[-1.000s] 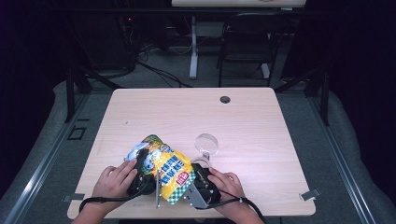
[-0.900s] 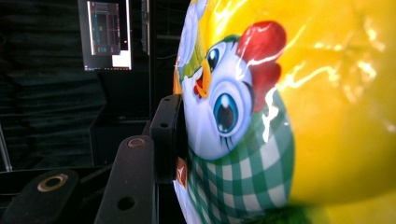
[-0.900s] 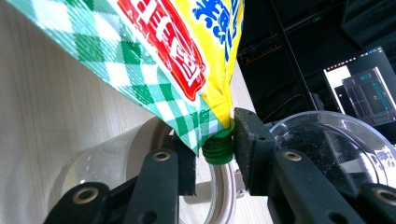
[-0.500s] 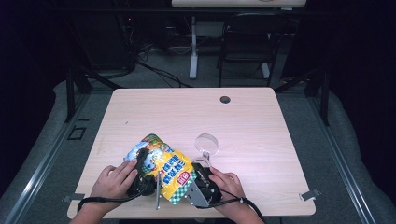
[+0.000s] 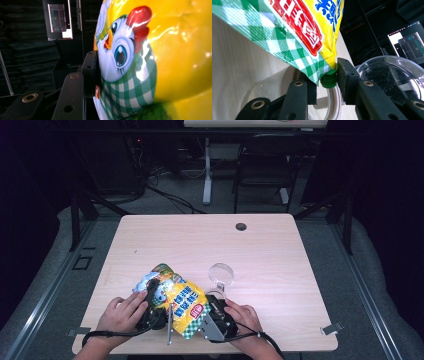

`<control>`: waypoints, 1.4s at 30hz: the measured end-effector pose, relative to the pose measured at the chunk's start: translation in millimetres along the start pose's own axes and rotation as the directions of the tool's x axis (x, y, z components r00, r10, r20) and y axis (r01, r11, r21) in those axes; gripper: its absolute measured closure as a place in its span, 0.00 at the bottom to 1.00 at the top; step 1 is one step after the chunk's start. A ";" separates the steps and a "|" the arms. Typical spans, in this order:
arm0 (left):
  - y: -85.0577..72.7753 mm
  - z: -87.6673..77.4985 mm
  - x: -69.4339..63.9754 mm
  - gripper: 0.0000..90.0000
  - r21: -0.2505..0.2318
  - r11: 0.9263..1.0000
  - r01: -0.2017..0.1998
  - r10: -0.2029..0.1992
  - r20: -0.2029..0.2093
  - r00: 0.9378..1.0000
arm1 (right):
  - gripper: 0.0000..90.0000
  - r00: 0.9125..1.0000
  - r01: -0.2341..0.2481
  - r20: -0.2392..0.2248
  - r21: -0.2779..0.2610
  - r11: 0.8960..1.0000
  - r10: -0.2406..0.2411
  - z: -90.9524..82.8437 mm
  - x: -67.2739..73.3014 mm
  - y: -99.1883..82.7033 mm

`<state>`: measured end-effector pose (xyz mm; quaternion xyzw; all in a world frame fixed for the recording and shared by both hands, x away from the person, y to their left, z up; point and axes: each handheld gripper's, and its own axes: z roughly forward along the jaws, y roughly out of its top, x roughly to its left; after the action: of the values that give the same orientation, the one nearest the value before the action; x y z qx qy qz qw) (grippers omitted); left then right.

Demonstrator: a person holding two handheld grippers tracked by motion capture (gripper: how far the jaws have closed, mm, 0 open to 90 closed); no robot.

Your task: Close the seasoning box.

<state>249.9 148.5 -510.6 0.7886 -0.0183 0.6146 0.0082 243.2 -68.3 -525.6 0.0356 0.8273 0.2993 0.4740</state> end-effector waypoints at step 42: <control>7.6 0.0 10.7 0.68 0.017 0.997 -0.070 0.070 0.014 0.997 | 0.78 0.966 -0.251 -0.078 -0.031 0.967 0.248 3.5 -9.0 -11.1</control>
<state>252.2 140.7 -500.3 0.7917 -0.0405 0.6093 -0.0205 253.4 -78.8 -525.9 0.1190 0.8268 0.3746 0.4025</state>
